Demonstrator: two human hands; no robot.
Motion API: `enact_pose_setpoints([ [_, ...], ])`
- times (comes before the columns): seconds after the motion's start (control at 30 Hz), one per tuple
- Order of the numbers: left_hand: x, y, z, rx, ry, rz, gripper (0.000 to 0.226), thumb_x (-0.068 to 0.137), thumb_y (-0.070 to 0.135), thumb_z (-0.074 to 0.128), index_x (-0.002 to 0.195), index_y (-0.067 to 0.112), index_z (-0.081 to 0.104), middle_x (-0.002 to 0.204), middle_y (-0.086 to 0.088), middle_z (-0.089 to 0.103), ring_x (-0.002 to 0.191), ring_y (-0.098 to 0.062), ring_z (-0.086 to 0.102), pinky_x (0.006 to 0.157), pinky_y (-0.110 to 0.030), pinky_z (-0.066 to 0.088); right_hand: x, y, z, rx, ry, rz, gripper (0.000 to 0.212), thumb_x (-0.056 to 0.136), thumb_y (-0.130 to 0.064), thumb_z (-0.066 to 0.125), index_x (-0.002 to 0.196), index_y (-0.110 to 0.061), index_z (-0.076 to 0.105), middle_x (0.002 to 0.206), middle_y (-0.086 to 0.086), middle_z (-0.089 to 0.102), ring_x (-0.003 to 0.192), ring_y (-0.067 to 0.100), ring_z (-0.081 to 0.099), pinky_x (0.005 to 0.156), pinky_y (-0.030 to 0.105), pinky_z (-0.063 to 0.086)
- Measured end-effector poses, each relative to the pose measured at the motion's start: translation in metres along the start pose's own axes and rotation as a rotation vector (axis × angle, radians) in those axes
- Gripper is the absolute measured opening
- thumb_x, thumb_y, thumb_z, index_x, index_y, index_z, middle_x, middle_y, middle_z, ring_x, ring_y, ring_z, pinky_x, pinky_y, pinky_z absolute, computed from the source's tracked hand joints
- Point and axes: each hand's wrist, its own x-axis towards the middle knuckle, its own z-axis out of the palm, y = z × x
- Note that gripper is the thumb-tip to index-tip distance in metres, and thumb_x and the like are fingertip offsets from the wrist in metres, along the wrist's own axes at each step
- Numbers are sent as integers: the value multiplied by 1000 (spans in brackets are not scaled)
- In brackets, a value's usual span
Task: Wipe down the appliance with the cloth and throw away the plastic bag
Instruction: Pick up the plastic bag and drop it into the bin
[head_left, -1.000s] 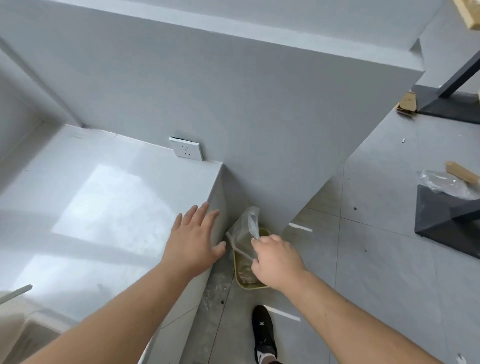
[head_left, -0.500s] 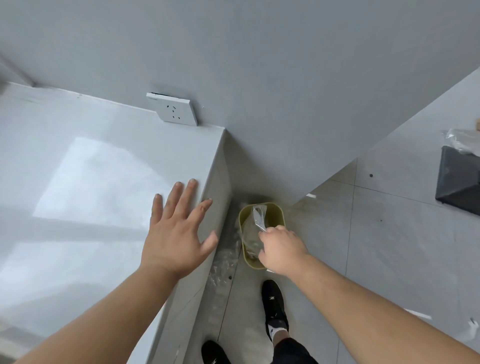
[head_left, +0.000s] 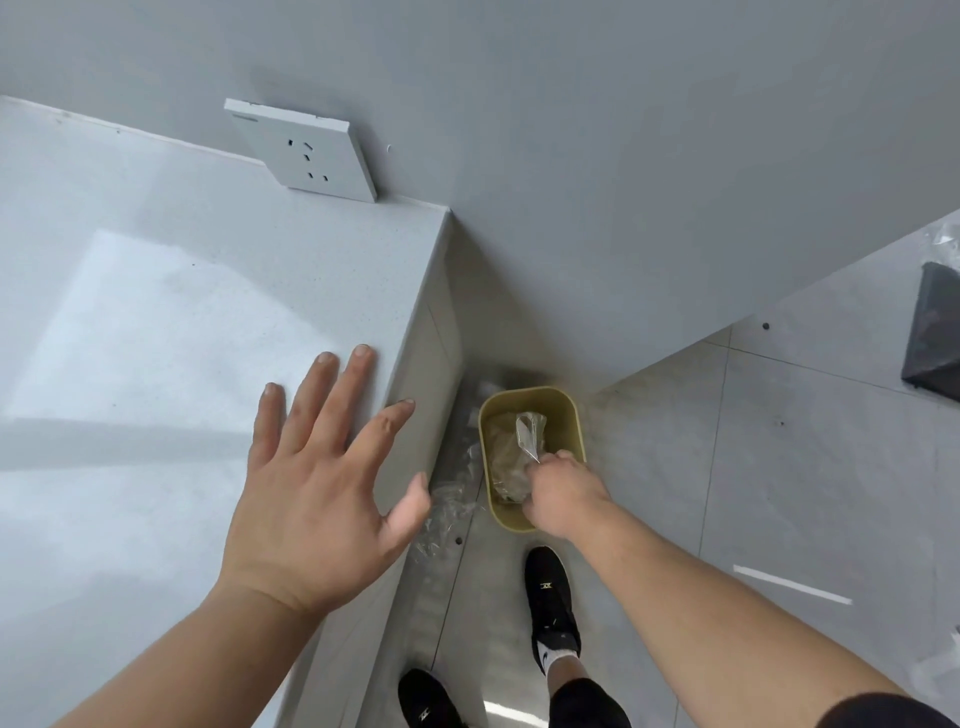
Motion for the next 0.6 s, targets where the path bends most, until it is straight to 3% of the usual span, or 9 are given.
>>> enact_pose_setpoints([
  [0.23, -1, 0, -1, -23, 16, 5, 63, 90, 64, 49, 142, 29, 59, 173, -5, 21, 160, -31, 16, 125, -64, 15, 44, 3, 23, 26, -43, 43, 51, 94, -31, 54, 142, -16, 57, 139, 11, 57, 131, 32, 45, 109, 42, 44],
  [0.4, 0, -1, 0, -32, 23, 15, 63, 91, 66, 47, 140, 28, 61, 173, -6, 22, 160, -31, 17, 125, -64, 16, 69, 5, 42, 2, -71, 105, 55, 96, -38, 49, 149, -20, 52, 157, 17, 43, 150, 42, 27, 122, 48, 28],
  [0.6, 0, -1, 0, -42, 27, 16, 63, 92, 67, 43, 137, 28, 63, 172, -7, 25, 159, -33, 20, 124, -65, 18, 74, 7, 55, 58, -83, 142, 55, 97, -37, 49, 150, -21, 49, 157, 16, 44, 150, 40, 28, 122, 49, 28],
])
